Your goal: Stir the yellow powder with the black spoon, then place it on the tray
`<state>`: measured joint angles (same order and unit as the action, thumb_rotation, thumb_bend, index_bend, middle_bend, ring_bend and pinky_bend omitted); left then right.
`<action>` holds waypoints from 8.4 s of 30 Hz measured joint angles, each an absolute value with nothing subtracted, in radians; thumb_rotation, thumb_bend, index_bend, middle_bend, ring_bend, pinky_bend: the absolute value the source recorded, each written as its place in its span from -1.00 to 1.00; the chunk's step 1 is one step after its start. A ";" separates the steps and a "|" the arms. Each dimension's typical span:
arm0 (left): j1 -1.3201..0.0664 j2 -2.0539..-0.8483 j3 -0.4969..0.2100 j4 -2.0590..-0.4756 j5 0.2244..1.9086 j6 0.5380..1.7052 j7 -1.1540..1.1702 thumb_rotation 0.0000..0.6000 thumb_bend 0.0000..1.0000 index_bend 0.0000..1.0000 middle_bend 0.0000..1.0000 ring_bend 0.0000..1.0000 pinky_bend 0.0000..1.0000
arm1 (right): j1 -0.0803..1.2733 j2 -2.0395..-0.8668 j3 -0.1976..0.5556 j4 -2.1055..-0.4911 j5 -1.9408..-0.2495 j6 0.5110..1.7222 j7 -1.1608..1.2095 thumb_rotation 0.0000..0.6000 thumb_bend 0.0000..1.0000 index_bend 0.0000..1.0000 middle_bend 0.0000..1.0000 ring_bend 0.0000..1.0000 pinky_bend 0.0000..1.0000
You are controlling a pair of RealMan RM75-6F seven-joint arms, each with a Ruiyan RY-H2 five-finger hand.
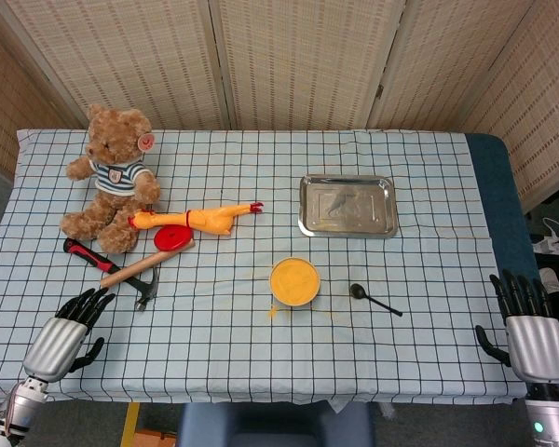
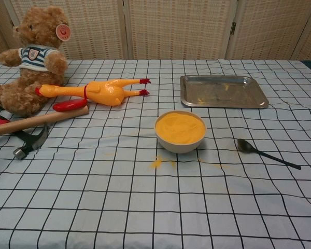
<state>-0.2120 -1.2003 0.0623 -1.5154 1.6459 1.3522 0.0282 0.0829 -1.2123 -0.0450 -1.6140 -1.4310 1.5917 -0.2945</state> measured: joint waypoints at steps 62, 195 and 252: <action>-0.181 -1.096 0.089 -1.529 1.709 1.447 -0.166 1.00 -0.06 -1.00 -1.00 -1.00 -0.68 | 0.483 -1.730 0.183 -1.452 -0.862 1.173 -0.732 1.00 -0.23 0.19 -1.00 -1.00 -1.00; -0.167 -1.092 0.077 -1.538 1.685 1.443 -0.143 1.00 -0.06 -1.00 -1.00 -1.00 -0.68 | 0.630 -1.777 0.158 -1.223 -1.237 1.165 -0.591 1.00 -0.25 -0.09 -1.00 -1.00 -1.00; -0.180 -1.083 0.081 -1.543 1.677 1.413 -0.160 1.00 -0.06 -1.00 -1.00 -1.00 -0.68 | 0.638 -1.848 0.181 -1.100 -1.299 1.177 -0.582 1.00 -0.36 0.05 -1.00 -1.00 -1.00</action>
<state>-0.1795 -1.0827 0.0810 -1.5426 1.6765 1.4125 -0.1604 0.6377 -1.8480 0.1806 -1.1003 -1.2988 1.1774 -0.5825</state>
